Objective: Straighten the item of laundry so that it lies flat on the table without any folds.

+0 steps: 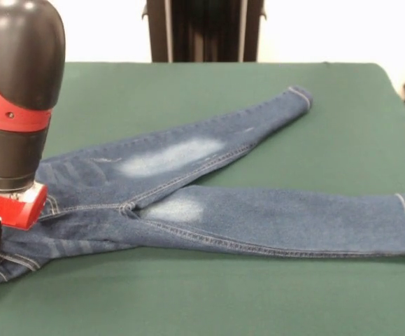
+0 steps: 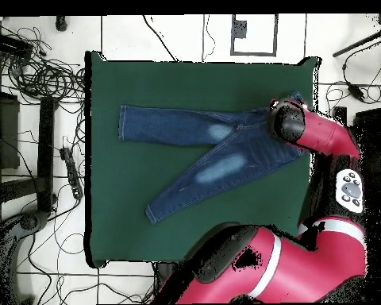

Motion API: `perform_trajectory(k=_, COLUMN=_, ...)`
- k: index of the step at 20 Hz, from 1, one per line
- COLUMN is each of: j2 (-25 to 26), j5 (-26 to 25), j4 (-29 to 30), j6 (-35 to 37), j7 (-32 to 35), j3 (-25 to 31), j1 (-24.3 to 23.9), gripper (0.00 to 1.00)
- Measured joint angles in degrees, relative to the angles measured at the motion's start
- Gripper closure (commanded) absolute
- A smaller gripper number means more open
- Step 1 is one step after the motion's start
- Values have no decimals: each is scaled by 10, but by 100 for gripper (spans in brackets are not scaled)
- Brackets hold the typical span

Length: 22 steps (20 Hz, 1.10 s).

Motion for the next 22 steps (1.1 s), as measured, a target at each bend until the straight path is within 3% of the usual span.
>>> perform_trajectory(k=19, j2=0, j5=-1, j4=0, j6=-20, j7=0, j3=-12, j1=10, gripper=100)
perform_trajectory(k=20, j2=0, j5=-1, j4=0, j6=-21, j7=0, j3=-13, j1=10, gripper=0)
perform_trajectory(k=22, j2=0, j5=-1, j4=0, j6=-21, j7=0, j3=-13, j1=10, gripper=0)
